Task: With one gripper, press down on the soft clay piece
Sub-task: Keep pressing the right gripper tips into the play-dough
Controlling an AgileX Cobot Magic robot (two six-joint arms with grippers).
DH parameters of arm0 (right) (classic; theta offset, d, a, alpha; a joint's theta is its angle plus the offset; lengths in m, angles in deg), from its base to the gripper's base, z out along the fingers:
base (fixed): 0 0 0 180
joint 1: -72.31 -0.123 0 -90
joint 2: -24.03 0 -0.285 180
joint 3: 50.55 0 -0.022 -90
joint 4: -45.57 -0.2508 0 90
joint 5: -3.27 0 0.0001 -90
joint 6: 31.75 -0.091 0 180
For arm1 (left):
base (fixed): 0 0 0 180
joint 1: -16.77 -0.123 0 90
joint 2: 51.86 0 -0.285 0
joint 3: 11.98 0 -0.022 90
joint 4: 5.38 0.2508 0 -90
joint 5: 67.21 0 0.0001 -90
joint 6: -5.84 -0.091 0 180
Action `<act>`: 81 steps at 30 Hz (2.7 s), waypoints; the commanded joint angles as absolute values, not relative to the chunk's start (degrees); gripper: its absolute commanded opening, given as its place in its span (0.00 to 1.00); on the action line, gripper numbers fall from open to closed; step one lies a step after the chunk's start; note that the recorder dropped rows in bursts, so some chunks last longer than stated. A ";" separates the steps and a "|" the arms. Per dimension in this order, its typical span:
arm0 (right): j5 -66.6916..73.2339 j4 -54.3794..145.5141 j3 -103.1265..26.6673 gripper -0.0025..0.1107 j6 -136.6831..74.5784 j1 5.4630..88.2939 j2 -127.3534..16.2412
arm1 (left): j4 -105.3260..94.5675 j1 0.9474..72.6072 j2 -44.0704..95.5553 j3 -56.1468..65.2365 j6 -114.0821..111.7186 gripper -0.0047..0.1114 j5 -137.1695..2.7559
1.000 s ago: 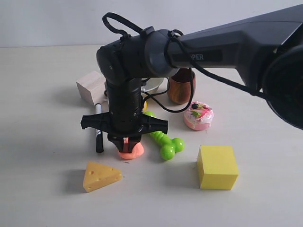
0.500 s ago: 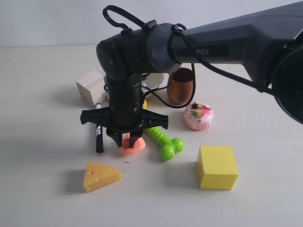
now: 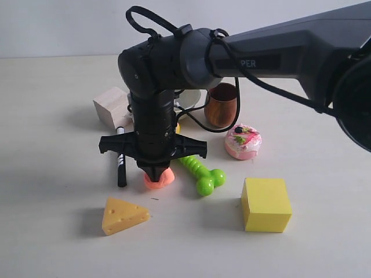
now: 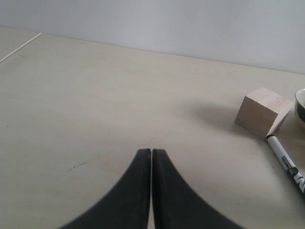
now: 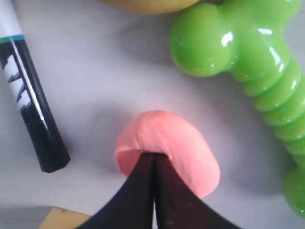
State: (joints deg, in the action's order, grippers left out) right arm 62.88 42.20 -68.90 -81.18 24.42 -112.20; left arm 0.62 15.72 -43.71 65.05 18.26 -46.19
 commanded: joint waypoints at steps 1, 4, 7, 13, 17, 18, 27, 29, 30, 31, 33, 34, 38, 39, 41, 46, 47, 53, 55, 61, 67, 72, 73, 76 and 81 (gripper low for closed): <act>62.42 42.74 -68.52 0.02 -80.55 24.36 -111.68 | 0.43 15.72 -44.07 65.24 18.10 0.07 -46.41; 62.27 42.50 -68.52 0.02 -80.73 24.36 -112.58 | 0.43 15.72 -44.07 65.24 18.10 0.07 -46.41; 62.11 42.49 -68.52 0.02 -80.73 24.36 -113.51 | 0.43 15.72 -44.07 65.24 18.10 0.07 -46.41; 61.85 42.49 -68.52 0.02 -80.73 24.36 -113.75 | 0.43 15.72 -44.07 65.24 18.10 0.07 -46.41; 61.85 42.49 -68.52 0.02 -80.73 24.36 -114.25 | 0.43 15.72 -44.07 65.24 18.10 0.07 -46.41; 61.85 42.49 -68.52 0.02 -80.73 24.36 -114.25 | 0.43 15.72 -44.07 65.24 18.10 0.07 -46.41; 61.59 42.49 -68.52 0.15 -79.30 24.36 -113.39 | 0.43 15.72 -44.07 65.24 18.10 0.07 -46.41; 61.37 42.60 -68.52 0.23 -79.30 24.36 -113.13 | 0.43 15.72 -44.07 65.24 18.10 0.07 -46.41; 61.38 42.60 -68.52 0.25 -79.30 24.36 -112.99 | 0.43 15.72 -44.07 65.24 18.10 0.07 -46.41; 61.35 42.70 -68.52 0.27 -79.30 24.36 -112.70 | 0.43 15.72 -44.07 65.24 18.10 0.07 -46.41; 60.98 42.70 -68.52 0.26 -79.30 24.36 -112.43 | 0.43 15.72 -44.07 65.24 18.10 0.07 -46.41; 60.78 42.70 -68.52 0.26 -79.30 24.36 -112.30 | 0.43 15.72 -44.07 65.24 18.10 0.07 -46.41; 60.50 42.70 -68.52 0.26 -79.30 24.36 -111.71 | 0.43 15.72 -44.07 65.24 18.10 0.07 -46.41; 60.50 42.70 -68.52 0.28 -79.30 24.36 -111.71 | 0.43 15.72 -44.07 65.24 18.10 0.07 -46.41; 60.75 42.70 -68.52 0.34 -79.30 24.36 -111.71 | 0.43 15.72 -44.07 65.24 18.10 0.07 -46.41; 61.30 42.70 -68.52 0.38 -79.30 24.36 -111.71 | 0.43 15.72 -44.07 65.24 18.10 0.07 -46.41; 61.30 42.70 -68.52 0.35 -79.30 24.36 -111.71 | 0.43 15.72 -44.07 65.24 18.10 0.07 -46.41; 61.30 42.49 -68.52 0.02 -77.55 24.36 -111.71 | 0.43 15.72 -44.07 65.24 18.10 0.07 -46.41; 61.30 42.32 -68.52 0.02 -77.55 24.36 -111.71 | 0.43 15.72 -44.07 65.24 18.10 0.07 -46.41; 60.80 41.61 -68.52 0.02 -77.55 24.36 -112.89 | 0.43 15.72 -44.07 65.24 18.10 0.07 -46.41; 60.74 41.32 -68.52 0.02 -78.19 24.36 -114.34 | 0.43 15.72 -44.07 65.24 18.10 0.07 -46.41; 62.20 40.36 -68.52 0.02 -78.19 24.36 -115.72 | 0.43 15.72 -44.07 65.24 18.10 0.07 -46.41; 62.20 40.36 -68.52 0.02 -78.19 24.36 -115.72 | 0.43 15.72 -44.07 65.24 18.10 0.07 -46.41; 62.10 40.36 -68.52 0.02 -78.19 24.36 -115.72 | 0.43 15.72 -44.07 65.24 18.10 0.07 -46.41; 61.56 41.54 -68.52 0.05 -78.19 24.36 -114.02 | 0.43 15.72 -44.07 65.24 18.10 0.07 -46.41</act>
